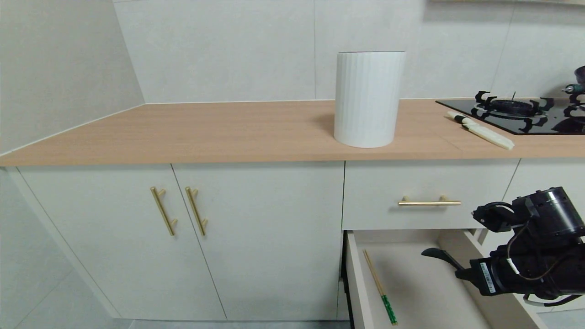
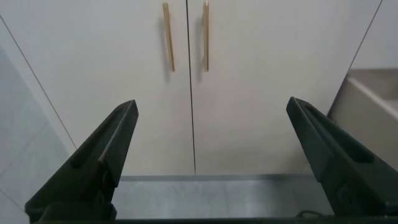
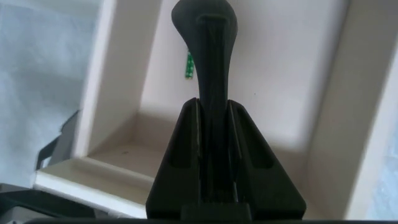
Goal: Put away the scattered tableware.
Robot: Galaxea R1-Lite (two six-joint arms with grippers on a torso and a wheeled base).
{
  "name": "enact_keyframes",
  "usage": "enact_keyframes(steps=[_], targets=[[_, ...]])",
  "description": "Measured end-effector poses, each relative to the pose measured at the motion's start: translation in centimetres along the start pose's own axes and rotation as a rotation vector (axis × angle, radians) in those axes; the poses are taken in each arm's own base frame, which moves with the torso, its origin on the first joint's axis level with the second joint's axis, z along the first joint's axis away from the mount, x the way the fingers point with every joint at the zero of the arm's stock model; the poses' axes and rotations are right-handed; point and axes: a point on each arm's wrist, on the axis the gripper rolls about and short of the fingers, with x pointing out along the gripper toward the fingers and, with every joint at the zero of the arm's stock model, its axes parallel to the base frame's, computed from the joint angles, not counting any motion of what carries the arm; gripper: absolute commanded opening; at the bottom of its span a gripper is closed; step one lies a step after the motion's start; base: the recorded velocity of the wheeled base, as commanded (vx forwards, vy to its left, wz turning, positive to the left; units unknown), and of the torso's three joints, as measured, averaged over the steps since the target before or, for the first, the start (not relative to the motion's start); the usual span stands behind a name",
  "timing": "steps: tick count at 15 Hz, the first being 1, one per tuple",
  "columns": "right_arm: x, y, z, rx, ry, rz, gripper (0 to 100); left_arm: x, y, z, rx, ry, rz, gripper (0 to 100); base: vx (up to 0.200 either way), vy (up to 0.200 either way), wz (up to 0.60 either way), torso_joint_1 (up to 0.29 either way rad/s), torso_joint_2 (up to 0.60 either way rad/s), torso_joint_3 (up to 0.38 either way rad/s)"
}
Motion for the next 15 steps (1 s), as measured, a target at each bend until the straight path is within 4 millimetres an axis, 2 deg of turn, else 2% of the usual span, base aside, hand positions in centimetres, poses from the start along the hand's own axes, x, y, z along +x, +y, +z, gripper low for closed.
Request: enact_keyframes(steps=[3,9,12,15], targets=[[0.3,0.0,-0.1,0.002,0.013,-0.001,0,0.0,0.0,0.0,0.000,0.000,0.000,100,0.000,0.000,0.00,-0.059,0.24,0.176],[1.0,-0.1,0.2,0.001,0.006,0.001,0,0.0,0.0,0.0,0.000,0.000,0.000,100,0.000,0.000,0.00,-0.003,0.01,0.006],[3.6,-0.3,0.7,0.004,-0.003,0.000,0,0.0,0.0,0.0,0.000,0.000,0.000,100,0.000,0.000,0.00,0.000,0.00,0.000],[8.1,-1.0,0.4,0.017,0.008,-0.050,0,0.0,0.0,0.0,0.000,0.000,0.001,100,0.000,0.000,0.00,0.000,0.00,0.000]])
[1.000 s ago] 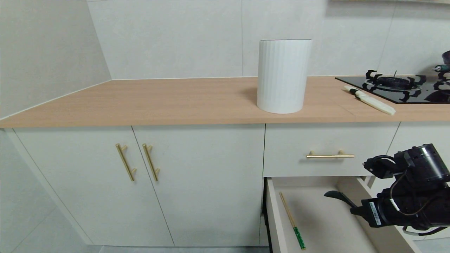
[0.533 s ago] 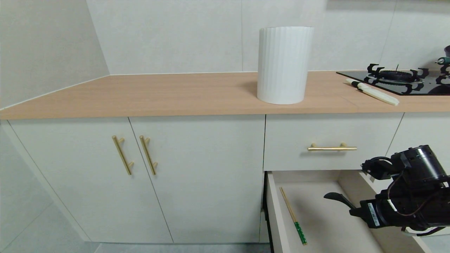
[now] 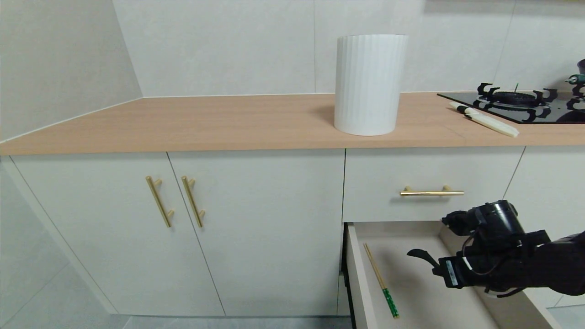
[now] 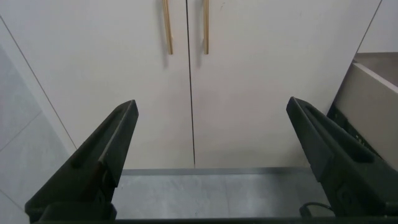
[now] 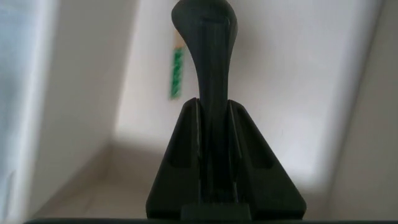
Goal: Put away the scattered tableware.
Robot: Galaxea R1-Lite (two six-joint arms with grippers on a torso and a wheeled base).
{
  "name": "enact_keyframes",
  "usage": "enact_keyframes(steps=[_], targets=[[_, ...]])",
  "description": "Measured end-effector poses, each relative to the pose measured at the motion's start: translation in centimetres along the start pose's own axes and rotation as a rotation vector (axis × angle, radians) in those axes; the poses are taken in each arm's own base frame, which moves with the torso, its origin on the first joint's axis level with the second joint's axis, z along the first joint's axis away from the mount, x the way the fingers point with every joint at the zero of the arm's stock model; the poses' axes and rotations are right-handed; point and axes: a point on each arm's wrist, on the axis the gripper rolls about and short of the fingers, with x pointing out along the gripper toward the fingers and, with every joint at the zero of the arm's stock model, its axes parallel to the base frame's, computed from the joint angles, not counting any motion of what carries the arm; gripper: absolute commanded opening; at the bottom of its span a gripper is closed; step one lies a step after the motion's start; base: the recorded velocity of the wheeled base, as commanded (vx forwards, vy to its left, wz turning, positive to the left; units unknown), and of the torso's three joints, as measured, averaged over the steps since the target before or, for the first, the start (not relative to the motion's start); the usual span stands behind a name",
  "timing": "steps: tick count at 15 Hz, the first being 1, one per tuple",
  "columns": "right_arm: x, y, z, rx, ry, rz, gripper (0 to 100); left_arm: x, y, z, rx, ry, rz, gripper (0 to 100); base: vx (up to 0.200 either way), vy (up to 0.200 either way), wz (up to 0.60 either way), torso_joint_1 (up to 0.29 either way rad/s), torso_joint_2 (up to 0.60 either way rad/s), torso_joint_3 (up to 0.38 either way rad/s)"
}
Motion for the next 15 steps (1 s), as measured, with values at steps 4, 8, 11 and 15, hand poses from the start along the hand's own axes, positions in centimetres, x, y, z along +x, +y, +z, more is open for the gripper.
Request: enact_keyframes(steps=[4,8,11,15], targets=[[5.7,-0.5,-0.6,0.022,-0.035,-0.041,0,0.0,0.0,0.0,0.000,0.000,0.000,100,0.000,0.000,0.00,0.000,0.00,0.000],[9.8,-0.9,-1.8,0.023,0.006,-0.093,0,0.0,0.0,0.0,0.000,0.000,0.000,100,0.000,0.000,0.00,0.000,0.00,0.000],[10.9,-1.1,-2.2,0.025,0.026,-0.098,0,0.0,0.0,0.0,0.000,0.000,0.000,100,0.000,0.000,0.00,0.000,0.00,0.000],[11.4,-1.6,-2.3,0.041,0.029,-0.119,0,0.0,0.0,0.0,0.000,0.000,0.000,100,0.000,0.000,0.00,0.000,0.00,0.000]])
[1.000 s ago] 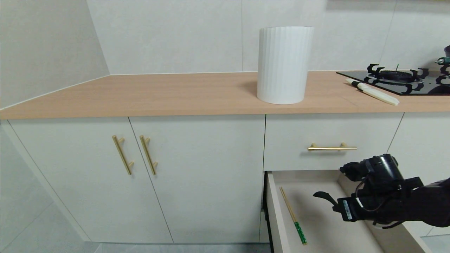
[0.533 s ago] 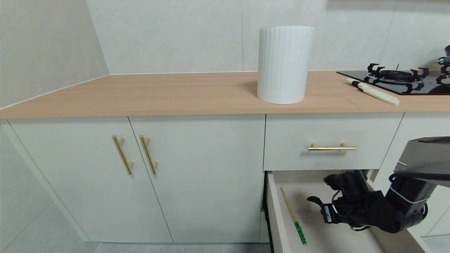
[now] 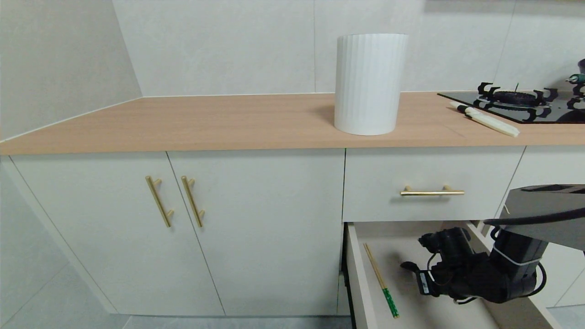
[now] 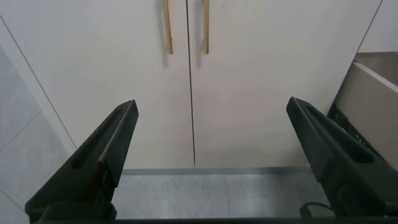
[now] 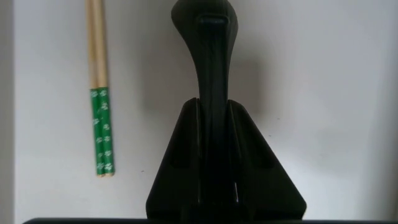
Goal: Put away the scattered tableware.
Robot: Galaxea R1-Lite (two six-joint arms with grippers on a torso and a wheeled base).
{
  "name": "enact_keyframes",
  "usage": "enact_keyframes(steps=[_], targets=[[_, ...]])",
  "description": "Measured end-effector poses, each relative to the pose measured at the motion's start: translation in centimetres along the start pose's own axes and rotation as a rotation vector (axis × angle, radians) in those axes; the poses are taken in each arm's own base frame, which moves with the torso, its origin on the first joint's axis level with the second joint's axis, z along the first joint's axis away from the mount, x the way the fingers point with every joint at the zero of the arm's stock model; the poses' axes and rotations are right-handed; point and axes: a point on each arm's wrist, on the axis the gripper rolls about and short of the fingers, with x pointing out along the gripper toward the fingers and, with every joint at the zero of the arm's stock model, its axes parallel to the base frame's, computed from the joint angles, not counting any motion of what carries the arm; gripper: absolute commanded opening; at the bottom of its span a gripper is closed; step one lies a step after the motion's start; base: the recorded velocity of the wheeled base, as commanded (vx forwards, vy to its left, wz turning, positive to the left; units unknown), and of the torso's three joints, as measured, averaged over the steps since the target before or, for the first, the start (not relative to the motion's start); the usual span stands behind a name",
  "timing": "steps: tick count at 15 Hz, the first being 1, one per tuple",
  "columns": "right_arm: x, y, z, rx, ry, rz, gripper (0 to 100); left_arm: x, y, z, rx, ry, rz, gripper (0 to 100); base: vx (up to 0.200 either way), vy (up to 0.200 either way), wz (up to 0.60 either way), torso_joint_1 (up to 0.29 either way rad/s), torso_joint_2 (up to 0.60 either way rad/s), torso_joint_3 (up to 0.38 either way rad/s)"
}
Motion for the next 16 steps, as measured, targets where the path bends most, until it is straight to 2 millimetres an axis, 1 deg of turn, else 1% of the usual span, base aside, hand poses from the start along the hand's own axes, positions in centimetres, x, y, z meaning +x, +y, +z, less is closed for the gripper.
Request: enact_keyframes(steps=[5,6,13,16], targets=[[0.32,-0.45,0.04,0.016,0.002,-0.013,0,0.00,0.00,0.00,0.000,0.000,0.000,100,0.000,0.000,0.00,0.000,0.00,0.000],[0.34,-0.46,0.02,0.016,0.002,-0.015,100,0.00,0.00,0.00,0.000,0.000,0.000,100,0.000,0.000,0.00,0.000,0.00,0.000],[0.31,-0.48,-0.01,0.021,0.002,-0.024,100,0.00,0.00,0.00,0.000,0.000,-0.001,100,0.000,0.000,0.00,0.000,0.00,0.000],[-0.27,-0.51,0.03,0.022,-0.003,-0.024,100,0.00,0.00,0.00,0.000,0.000,0.000,100,0.000,0.000,0.00,0.000,0.00,0.000]])
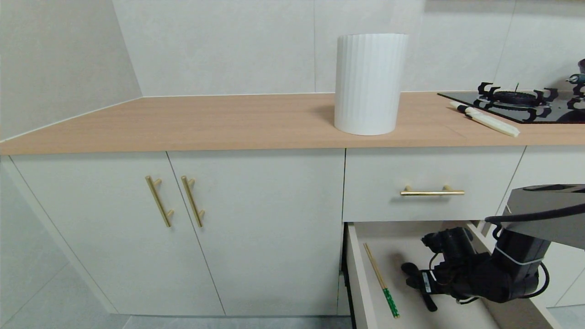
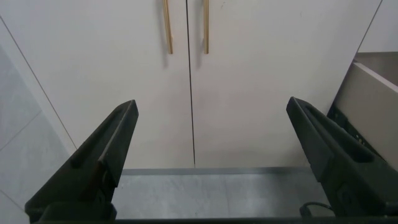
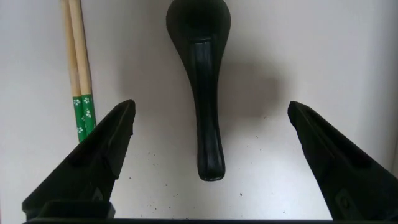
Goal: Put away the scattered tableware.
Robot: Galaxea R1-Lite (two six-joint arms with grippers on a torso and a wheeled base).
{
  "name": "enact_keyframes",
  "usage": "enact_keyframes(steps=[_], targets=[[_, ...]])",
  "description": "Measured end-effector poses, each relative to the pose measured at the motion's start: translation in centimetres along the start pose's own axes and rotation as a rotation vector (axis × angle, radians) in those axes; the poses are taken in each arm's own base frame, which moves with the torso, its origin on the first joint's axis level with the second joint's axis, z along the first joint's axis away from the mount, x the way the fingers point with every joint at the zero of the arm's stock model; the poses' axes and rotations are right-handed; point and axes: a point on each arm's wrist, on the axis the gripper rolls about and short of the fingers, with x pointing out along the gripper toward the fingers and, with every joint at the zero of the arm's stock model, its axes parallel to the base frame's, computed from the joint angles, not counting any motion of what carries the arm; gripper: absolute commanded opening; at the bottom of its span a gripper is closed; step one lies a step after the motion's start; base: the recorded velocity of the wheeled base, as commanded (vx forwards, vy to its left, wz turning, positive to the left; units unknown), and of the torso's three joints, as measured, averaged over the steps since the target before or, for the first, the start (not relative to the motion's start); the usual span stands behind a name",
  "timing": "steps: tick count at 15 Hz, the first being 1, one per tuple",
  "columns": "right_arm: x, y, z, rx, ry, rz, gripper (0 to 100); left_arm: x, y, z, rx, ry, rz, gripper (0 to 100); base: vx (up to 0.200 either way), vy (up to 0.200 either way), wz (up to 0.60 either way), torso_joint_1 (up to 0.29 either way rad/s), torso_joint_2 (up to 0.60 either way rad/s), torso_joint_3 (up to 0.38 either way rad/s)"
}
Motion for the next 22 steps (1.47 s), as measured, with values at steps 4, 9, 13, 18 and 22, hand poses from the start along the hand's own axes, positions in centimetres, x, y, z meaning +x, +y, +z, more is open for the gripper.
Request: enact_keyframes(steps=[4,9,13,18,22], targets=[[-4.0,-0.1,0.5,-0.001,-0.049,0.031,100,0.0,0.0,0.0,0.004,0.000,0.000,100,0.000,0.000,0.00,0.000,0.00,0.000],[-12.3,0.2,1.2,-0.024,-0.166,0.124,100,0.0,0.0,0.0,0.002,0.000,0.000,100,0.000,0.000,0.00,0.000,0.00,0.000],[-17.6,1.1,0.7,-0.073,-0.188,0.206,100,0.0,0.0,0.0,0.001,0.000,0.000,100,-0.200,0.000,0.00,0.005,0.00,0.005],[-21.4,1.8,-0.1,-0.162,-0.199,0.270,100,0.0,0.0,0.0,0.001,0.000,0.000,100,-0.200,0.000,0.00,-0.002,0.00,0.002],[-22.7,1.7,-2.6,-0.366,-0.052,0.346,100,0.0,0.0,0.0,0.000,0.000,0.000,100,0.000,0.000,0.00,0.000,0.00,0.000]])
